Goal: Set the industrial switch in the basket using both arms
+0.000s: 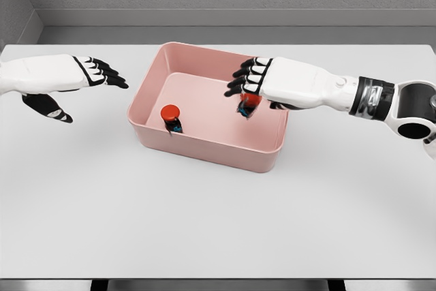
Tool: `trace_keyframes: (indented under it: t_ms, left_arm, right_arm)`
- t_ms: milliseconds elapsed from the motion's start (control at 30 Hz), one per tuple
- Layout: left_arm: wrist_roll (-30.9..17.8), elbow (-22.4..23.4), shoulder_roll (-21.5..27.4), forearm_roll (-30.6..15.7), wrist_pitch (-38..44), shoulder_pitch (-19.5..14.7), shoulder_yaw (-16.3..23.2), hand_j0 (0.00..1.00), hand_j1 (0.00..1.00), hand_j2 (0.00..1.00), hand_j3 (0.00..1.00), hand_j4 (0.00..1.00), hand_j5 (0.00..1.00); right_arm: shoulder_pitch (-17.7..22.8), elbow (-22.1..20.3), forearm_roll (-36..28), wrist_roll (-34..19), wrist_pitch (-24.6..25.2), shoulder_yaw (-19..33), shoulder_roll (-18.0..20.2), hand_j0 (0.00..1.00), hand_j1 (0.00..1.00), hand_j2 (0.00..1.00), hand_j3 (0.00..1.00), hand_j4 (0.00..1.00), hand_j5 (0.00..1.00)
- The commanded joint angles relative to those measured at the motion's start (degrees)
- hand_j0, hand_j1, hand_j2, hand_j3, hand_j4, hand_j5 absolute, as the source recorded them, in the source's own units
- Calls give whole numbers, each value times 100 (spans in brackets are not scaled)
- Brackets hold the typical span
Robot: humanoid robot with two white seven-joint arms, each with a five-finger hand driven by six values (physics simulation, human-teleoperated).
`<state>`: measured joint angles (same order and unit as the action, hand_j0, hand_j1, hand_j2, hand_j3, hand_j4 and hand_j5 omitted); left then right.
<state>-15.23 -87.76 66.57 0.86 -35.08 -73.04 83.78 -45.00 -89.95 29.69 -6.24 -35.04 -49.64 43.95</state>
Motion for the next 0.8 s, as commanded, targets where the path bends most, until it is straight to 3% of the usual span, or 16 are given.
trace_keyframes:
  t_ms: [0,133,267,433,533,767]
  left_arm:
    - [3,5,5,-33,8,0,7,100,100,100,100,100,100]
    - [3,-4,5,-33,8,0,7,100,100,100,100,100,100]
    - [3,-4,5,-33,8,0,7,100,100,100,100,100,100]
    - [3,5,14,-33,8,0,7,100,100,100,100,100,100]
    - [3,5,5,-33,8,0,7,100,100,100,100,100,100]
    - [3,5,5,-7,8,35,7,100,100,100,100,100,100]
  right_arm:
    - [0,3,-42,0,4,7,8,100,100,100,100,100,100]
    - [0,-5,-86,18,4,43,78,100,100,100,100,100,100]
    - [9,56,-113,71,4,209,667,100,100,100,100,100,100]
    - [343,548,-165,97,4,561,1115,100,100,100,100,100,100]
    - [483,803,-165,97,4,693,1142,100,100,100,100,100,100]
    - [501,821,-165,97,4,693,1124,100,100,100,100,100,100]
